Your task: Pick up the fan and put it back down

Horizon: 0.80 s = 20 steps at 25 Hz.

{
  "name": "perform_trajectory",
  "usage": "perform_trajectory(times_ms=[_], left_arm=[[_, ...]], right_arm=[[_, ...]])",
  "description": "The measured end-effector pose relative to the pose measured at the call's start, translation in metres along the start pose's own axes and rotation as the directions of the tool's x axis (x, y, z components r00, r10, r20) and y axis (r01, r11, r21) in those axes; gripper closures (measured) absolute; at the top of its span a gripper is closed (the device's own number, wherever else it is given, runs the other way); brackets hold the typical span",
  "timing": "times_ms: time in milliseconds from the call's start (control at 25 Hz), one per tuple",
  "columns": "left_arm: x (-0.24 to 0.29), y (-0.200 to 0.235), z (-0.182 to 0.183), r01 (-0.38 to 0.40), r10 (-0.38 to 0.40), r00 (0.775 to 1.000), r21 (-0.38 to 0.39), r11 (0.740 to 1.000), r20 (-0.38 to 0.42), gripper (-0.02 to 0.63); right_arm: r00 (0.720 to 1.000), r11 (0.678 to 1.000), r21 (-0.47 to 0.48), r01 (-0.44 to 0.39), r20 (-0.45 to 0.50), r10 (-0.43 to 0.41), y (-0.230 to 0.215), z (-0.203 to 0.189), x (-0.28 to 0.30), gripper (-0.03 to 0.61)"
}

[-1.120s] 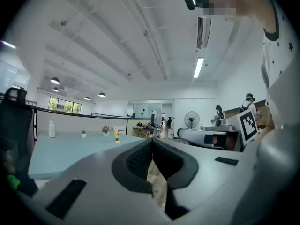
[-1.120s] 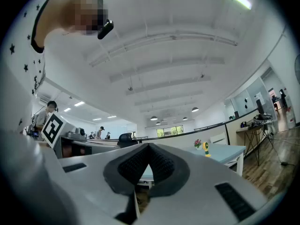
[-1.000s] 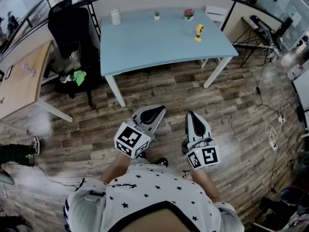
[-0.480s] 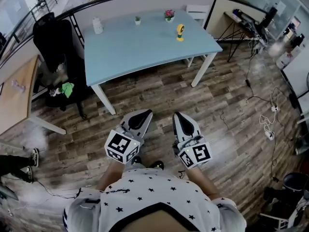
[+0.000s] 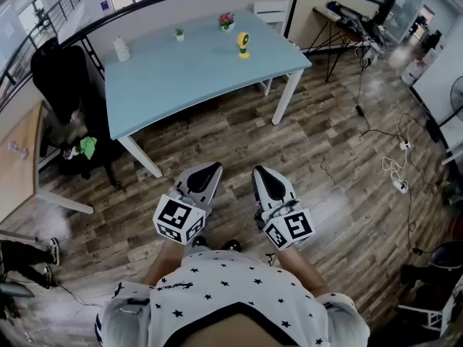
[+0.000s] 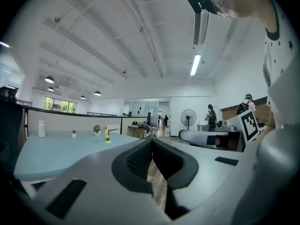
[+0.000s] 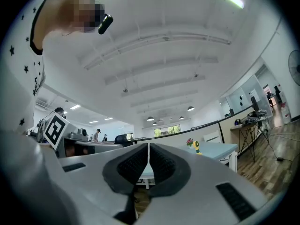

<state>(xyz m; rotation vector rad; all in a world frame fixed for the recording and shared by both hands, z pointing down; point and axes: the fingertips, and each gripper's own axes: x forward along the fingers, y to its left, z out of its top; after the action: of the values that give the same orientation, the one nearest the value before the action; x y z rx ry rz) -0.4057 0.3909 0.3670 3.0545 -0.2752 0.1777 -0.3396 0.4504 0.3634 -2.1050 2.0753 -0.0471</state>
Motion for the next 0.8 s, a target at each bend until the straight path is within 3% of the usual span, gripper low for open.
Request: perform_trajectory(times_ms=[240, 800], left_arm=[[0.020, -0.022, -0.001, 0.020, -0.020, 1.000, 0.007, 1.000, -0.003, 0.586], [0.069, -0.015, -0.002, 0.086, -0.086, 0.996, 0.004, 0.996, 0.004, 0.586]], right_arm=[[1.000, 1.000, 0.008, 0.019, 0.011, -0.019, -0.024, 0.005, -0.016, 0.558], [0.998, 0.998, 0.028, 0.062, -0.003, -0.062, -0.060, -0.001, -0.005, 0.531]])
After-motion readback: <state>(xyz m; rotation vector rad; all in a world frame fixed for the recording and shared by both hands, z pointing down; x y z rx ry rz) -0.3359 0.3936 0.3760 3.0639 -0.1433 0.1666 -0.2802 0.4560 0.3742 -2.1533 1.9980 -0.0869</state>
